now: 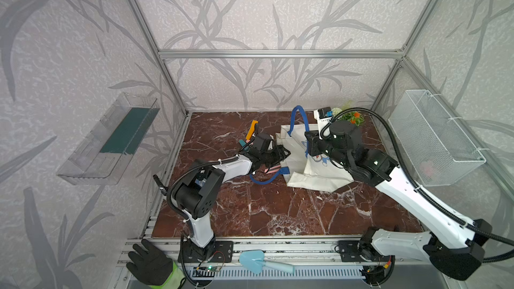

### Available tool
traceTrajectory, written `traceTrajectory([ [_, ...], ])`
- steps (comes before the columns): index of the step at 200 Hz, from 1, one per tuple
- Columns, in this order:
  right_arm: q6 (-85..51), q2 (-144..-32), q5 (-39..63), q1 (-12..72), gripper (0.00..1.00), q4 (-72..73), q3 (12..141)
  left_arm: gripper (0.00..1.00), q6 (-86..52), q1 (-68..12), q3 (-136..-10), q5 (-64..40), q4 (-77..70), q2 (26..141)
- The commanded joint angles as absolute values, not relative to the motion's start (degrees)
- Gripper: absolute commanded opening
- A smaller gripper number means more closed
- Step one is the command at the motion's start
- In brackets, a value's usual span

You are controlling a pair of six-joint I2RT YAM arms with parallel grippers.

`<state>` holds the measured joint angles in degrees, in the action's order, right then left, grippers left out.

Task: Place the art knife into the pouch
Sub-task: Open the pouch at the center of the board.

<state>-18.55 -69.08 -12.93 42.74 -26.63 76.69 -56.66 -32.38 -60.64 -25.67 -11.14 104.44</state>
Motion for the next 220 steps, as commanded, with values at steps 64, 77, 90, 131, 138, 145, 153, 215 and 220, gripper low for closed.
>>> traceTrajectory([
  [64,-20.82,-66.14,-10.74,41.4,0.0,-21.77,75.24,0.57,-60.84,-34.87,-63.22,-26.75,-13.07,109.7],
  [77,-20.85,-65.81,-10.73,41.31,0.0,-21.79,75.06,0.54,-61.29,-35.1,-63.76,-27.18,-13.44,110.42],
  [90,-21.0,-65.42,-10.76,41.28,0.0,-21.81,74.82,0.44,-61.82,-35.16,-63.98,-27.42,-13.92,110.72],
  [131,-21.78,-63.58,-11.5,41.05,0.0,-22.15,73.19,0.0,-59.72,-35.17,-65.73,-26.0,-10.73,109.46],
  [138,-21.89,-63.18,-11.75,40.97,0.0,-22.3,72.82,0.0,-59.22,-35.16,-65.91,-25.77,-10.17,108.84],
  [145,-21.97,-62.79,-12.02,40.91,0.0,-22.57,72.41,0.0,-58.71,-35.16,-66.0,-25.44,-9.66,108.25],
  [153,-22.14,-62.26,-12.56,40.88,0.0,-23.0,71.97,0.0,-58.05,-35.16,-66.09,-24.94,-8.81,107.4],
  [215,-23.54,-57.11,-17.92,40.34,0.02,-26.31,67.96,0.0,-52.67,-35.16,-67.51,-22.3,-2.43,99.73],
  [220,-23.74,-56.84,-18.78,40.26,0.06,-27.08,68.0,0.0,-52.34,-35.2,-68.02,-22.4,-1.87,99.48],
])
